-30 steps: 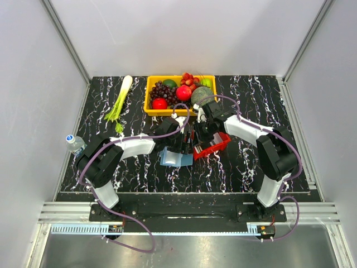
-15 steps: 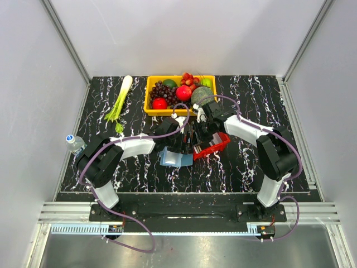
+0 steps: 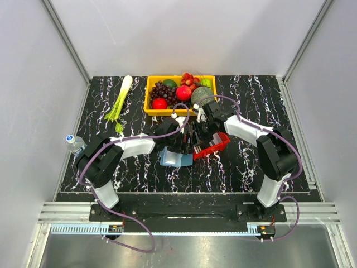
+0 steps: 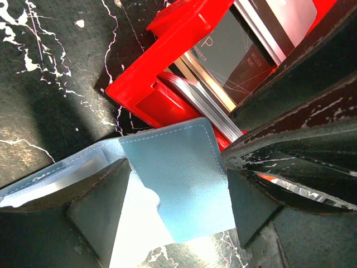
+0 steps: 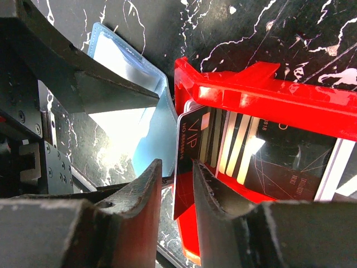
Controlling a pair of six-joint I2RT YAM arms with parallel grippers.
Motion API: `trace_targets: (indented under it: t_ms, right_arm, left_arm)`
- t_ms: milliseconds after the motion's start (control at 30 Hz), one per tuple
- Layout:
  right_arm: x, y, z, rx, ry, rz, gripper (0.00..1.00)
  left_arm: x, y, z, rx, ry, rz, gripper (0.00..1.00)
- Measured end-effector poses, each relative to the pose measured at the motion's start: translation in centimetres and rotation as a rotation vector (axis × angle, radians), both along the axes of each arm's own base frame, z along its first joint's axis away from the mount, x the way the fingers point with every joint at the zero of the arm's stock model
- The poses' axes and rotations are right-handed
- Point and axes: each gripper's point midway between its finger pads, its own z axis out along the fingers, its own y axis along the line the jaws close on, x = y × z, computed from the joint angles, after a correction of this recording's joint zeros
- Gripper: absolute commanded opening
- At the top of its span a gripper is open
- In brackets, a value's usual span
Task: Put the credit cards into the card holder
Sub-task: Pick up the credit card from the storage box.
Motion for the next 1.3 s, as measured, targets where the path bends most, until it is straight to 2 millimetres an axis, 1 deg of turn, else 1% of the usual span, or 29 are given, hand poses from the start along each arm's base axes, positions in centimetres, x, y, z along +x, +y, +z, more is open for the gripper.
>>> trace_targets:
  t_ms: [67, 167, 200, 267, 300, 367, 433, 467, 500, 533, 567, 600, 633, 733, 833, 933, 1100, 1300]
  right_arm:
    - [0.1, -0.1, 0.0, 0.001, 0.0, -0.005, 0.34]
    - [0.1, -0.1, 0.1, 0.013, 0.005, -0.011, 0.29]
    - [0.1, -0.2, 0.2, 0.017, 0.008, -0.013, 0.23]
    - [0.1, -0.3, 0.4, 0.029, 0.012, -0.019, 0.21]
    - [0.1, -0.4, 0.5, 0.033, 0.012, -0.025, 0.17]
    - [0.2, -0.5, 0.7, 0.044, 0.016, -0.031, 0.14]
    - [0.2, -0.5, 0.8, 0.051, 0.019, -0.033, 0.05]
    - [0.2, -0.5, 0.8, 0.053, 0.022, -0.034, 0.04]
    - [0.1, -0.5, 0.7, 0.055, 0.025, -0.033, 0.0]
    - [0.1, -0.5, 0.7, 0.055, 0.027, -0.033, 0.0]
    - [0.0, -0.5, 0.6, 0.055, 0.03, -0.034, 0.03]
    - [0.0, -0.5, 0.6, 0.056, 0.031, -0.033, 0.11]
    - [-0.1, -0.5, 0.6, 0.057, 0.031, -0.032, 0.18]
    - [-0.1, -0.4, 0.7, 0.062, 0.032, -0.034, 0.25]
    - [0.0, -0.5, 1.0, 0.065, 0.022, -0.038, 0.29]
    - [0.3, -0.6, 1.2, 0.068, 0.004, -0.043, 0.31]
    - [0.5, -0.8, 1.5, 0.079, -0.015, -0.054, 0.37]
    - [1.3, -1.6, 1.3, 0.081, -0.016, -0.094, 0.38]
  left_arm:
    - [0.0, 0.0, 0.0, 0.0, 0.0, 0.0, 0.74]
    - [0.0, 0.0, 0.0, 0.0, 0.0, 0.0, 0.74]
    - [0.0, 0.0, 0.0, 0.0, 0.0, 0.0, 0.74]
    - [0.0, 0.0, 0.0, 0.0, 0.0, 0.0, 0.74]
    - [0.0, 0.0, 0.0, 0.0, 0.0, 0.0, 0.74]
    - [0.0, 0.0, 0.0, 0.0, 0.0, 0.0, 0.74]
    - [0.0, 0.0, 0.0, 0.0, 0.0, 0.001, 0.75]
    - [0.0, 0.0, 0.0, 0.0, 0.0, 0.001, 0.74]
    - [0.0, 0.0, 0.0, 0.0, 0.0, 0.001, 0.74]
    - [0.0, 0.0, 0.0, 0.0, 0.0, 0.001, 0.74]
    - [0.0, 0.0, 0.0, -0.001, 0.001, 0.003, 0.74]
    - [0.0, 0.0, 0.0, -0.001, 0.002, 0.004, 0.74]
    - [0.0, 0.0, 0.0, -0.001, 0.002, 0.004, 0.74]
    - [0.0, 0.0, 0.0, -0.002, 0.004, 0.005, 0.74]
    - [0.0, 0.0, 0.0, -0.002, 0.004, 0.006, 0.74]
    - [0.1, 0.0, 0.0, -0.002, 0.004, 0.007, 0.74]
    - [0.1, 0.1, 0.0, -0.002, 0.004, 0.009, 0.74]
    - [0.1, 0.1, 0.0, -0.003, 0.007, 0.017, 0.74]
